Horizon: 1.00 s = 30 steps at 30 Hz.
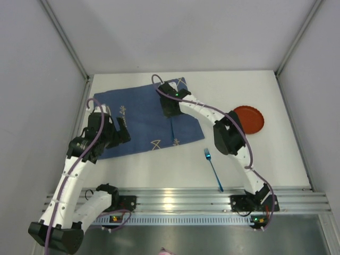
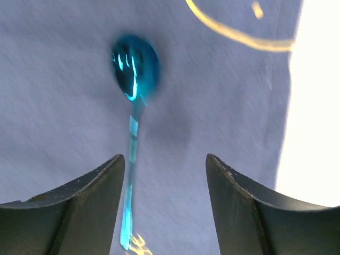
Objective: Set the dinner table for one person
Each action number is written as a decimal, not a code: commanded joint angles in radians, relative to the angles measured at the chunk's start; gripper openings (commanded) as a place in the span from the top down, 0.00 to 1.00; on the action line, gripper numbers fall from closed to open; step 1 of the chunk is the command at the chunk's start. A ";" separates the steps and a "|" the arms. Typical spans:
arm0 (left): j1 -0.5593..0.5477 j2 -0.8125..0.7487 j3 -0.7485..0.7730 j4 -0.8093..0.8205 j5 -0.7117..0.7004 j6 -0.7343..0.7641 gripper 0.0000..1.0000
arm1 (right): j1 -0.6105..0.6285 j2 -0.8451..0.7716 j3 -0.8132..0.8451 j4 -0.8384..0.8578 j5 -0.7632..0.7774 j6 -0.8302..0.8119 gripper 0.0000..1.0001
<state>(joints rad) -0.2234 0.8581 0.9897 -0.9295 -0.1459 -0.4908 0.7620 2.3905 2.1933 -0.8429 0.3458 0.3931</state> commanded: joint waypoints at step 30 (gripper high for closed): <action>-0.304 0.036 -0.148 0.057 0.023 -0.311 0.02 | -0.063 -0.981 -1.333 0.160 -0.096 0.247 0.57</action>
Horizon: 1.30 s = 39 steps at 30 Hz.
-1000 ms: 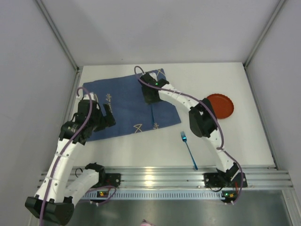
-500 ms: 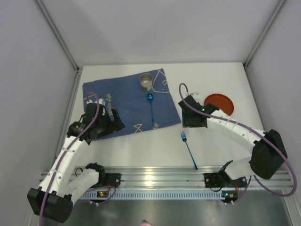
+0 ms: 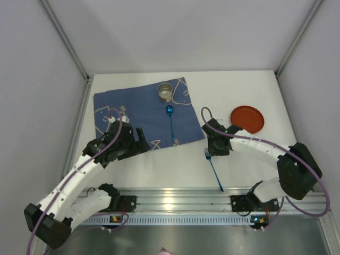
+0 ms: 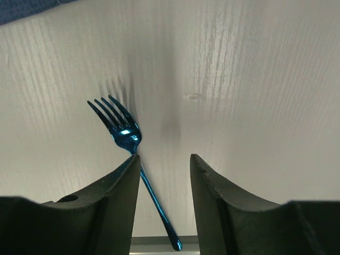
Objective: Set the dinner table for one person
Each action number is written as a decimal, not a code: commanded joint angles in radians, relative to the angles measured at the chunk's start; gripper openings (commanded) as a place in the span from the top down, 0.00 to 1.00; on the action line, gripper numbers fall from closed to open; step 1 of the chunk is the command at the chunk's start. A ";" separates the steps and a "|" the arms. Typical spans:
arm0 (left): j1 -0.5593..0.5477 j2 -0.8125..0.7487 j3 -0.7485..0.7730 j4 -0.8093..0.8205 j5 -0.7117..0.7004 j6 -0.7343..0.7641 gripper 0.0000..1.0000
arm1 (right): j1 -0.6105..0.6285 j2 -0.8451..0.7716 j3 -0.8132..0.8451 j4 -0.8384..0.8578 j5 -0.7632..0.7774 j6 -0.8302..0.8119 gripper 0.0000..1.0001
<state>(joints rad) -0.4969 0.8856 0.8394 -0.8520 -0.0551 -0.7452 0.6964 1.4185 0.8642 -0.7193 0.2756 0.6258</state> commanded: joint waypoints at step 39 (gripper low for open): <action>-0.101 0.171 0.013 0.100 -0.042 0.000 0.02 | 0.100 0.088 0.023 0.081 -0.035 0.058 1.00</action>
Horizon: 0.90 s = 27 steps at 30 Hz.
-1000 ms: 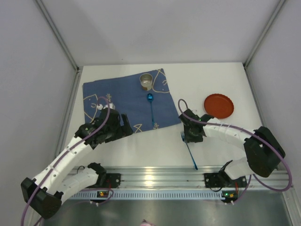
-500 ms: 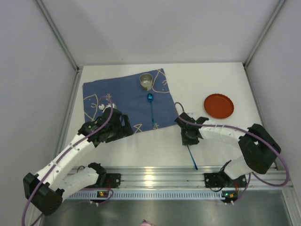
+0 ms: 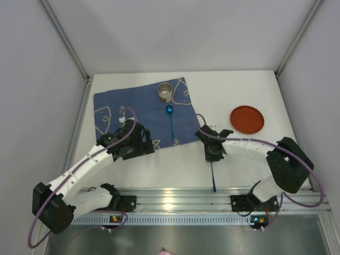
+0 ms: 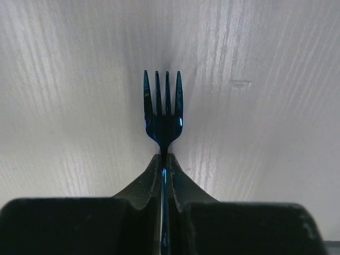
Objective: Set the dinner table for one person
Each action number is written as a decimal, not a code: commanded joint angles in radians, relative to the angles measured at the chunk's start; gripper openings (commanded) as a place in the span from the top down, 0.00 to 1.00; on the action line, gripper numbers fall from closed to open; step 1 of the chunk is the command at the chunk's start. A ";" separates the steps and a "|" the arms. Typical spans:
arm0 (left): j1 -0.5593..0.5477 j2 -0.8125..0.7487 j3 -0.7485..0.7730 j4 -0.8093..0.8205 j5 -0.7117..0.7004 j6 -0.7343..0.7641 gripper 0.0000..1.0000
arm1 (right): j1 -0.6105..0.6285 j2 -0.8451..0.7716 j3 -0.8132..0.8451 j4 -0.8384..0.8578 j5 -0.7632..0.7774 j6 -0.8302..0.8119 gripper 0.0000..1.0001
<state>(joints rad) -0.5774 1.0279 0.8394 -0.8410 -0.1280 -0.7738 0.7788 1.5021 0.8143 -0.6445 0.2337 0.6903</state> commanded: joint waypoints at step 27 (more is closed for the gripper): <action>-0.124 0.211 0.102 0.646 0.580 0.131 0.30 | 0.013 0.210 1.005 -0.382 -0.106 0.003 1.00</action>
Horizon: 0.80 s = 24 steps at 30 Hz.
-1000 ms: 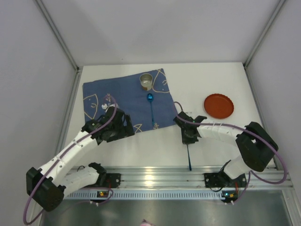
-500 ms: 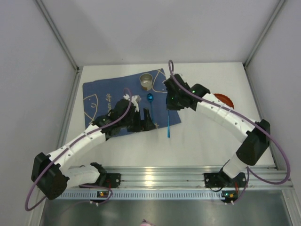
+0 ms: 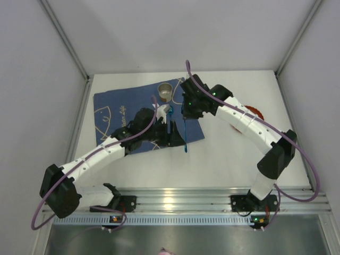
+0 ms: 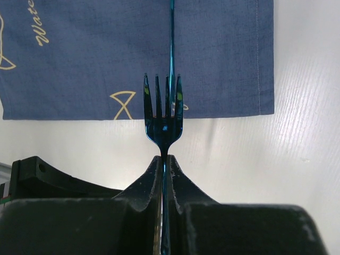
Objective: Set the dinner table for one person
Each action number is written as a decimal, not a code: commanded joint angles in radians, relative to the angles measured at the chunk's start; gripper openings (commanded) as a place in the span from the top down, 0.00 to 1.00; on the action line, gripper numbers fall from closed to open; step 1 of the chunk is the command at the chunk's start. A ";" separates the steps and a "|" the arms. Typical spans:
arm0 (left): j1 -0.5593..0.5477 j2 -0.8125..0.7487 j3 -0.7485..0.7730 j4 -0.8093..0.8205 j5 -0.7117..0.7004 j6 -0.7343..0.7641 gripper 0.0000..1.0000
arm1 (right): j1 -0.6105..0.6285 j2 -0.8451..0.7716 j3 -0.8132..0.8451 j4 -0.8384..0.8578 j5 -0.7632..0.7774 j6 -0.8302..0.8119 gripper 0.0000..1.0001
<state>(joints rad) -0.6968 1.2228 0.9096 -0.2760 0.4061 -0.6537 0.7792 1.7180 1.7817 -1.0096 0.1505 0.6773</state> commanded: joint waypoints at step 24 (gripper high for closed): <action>0.034 0.053 -0.015 0.043 0.144 0.034 1.00 | -0.044 -0.024 -0.079 0.088 -0.134 0.031 0.01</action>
<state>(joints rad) -0.6930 1.3025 0.8951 -0.2115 0.5106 -0.6758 0.7544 1.7161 1.7206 -0.9623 0.0341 0.7284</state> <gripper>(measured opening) 0.037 0.712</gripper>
